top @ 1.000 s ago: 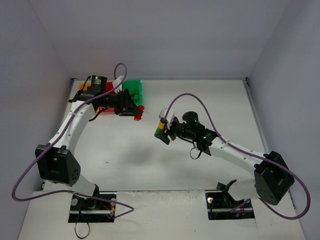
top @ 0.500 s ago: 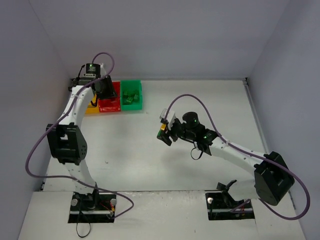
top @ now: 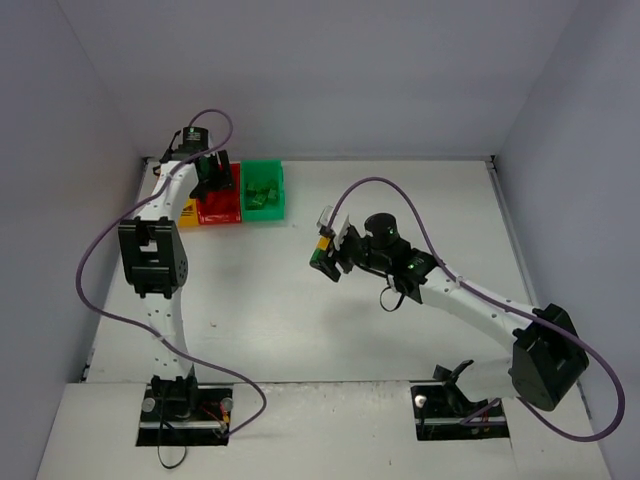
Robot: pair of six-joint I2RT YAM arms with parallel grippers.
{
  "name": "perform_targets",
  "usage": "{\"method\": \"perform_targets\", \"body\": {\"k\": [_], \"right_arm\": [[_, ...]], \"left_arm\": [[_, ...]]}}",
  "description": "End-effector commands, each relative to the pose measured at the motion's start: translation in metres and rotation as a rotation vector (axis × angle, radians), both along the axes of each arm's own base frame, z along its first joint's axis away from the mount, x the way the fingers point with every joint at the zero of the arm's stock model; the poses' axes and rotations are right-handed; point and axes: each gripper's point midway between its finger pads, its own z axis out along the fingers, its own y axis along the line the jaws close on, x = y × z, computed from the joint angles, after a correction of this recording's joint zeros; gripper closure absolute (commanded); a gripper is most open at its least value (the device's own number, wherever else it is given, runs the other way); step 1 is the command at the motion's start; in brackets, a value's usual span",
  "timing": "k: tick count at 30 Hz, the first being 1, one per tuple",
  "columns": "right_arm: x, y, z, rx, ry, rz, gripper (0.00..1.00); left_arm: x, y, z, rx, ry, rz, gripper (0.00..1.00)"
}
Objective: Sort the legos into containers by color
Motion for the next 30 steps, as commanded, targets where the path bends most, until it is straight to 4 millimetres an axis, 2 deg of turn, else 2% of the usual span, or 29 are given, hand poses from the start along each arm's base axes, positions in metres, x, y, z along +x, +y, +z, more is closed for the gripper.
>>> {"method": "perform_targets", "body": {"k": [1,2,3,4,5,6,7,8,11,12,15,18,21,30], "right_arm": [[0.011,0.012,0.044,0.074,-0.103,0.026,1.0],[0.011,0.013,0.043,0.075,-0.101,0.033,1.0],[0.011,0.015,0.047,0.08,-0.107,0.041,1.0],[0.011,0.016,0.048,0.081,-0.11,0.046,1.0],[0.01,0.017,0.049,0.085,-0.113,0.052,1.0],[0.009,0.018,0.052,0.092,-0.117,0.062,1.0],[0.009,0.019,0.055,0.096,-0.124,0.069,1.0],[0.007,0.02,0.057,0.1,-0.128,0.078,1.0],[0.002,0.024,0.065,0.112,-0.139,0.11,1.0],[-0.001,0.026,0.067,0.117,-0.143,0.122,1.0],[-0.006,0.028,0.073,0.127,-0.158,0.146,1.0],[-0.013,0.031,0.078,0.133,-0.169,0.18,0.99],[-0.018,0.033,0.082,0.131,-0.181,0.198,0.98],[-0.03,0.041,0.099,0.158,-0.209,0.249,0.96]], "left_arm": [[-0.016,-0.03,0.102,-0.12,-0.2,-0.07,0.32],[-0.028,-0.04,0.125,-0.159,-0.237,-0.098,0.32],[-0.043,-0.052,0.115,-0.211,-0.198,-0.113,0.32],[-0.054,-0.064,0.119,-0.255,-0.195,-0.141,0.32],[-0.072,-0.089,0.145,-0.328,-0.242,-0.223,0.32],[-0.088,-0.102,0.134,-0.368,-0.202,-0.254,0.32],[-0.1,-0.115,0.14,-0.411,-0.201,-0.282,0.32],[-0.122,-0.139,0.161,-0.467,-0.227,-0.37,0.32],[-0.162,-0.169,0.161,-0.534,-0.185,-0.47,0.32],[-0.185,-0.186,0.17,-0.576,-0.179,-0.532,0.32],[-0.222,-0.208,0.186,-0.659,-0.171,-0.614,0.32],[-0.246,-0.219,0.193,-0.723,-0.157,-0.655,0.32],[-0.258,-0.223,0.192,-0.726,-0.152,-0.67,0.32],[-0.27,-0.238,0.184,-0.739,-0.099,-0.714,0.33]]}}
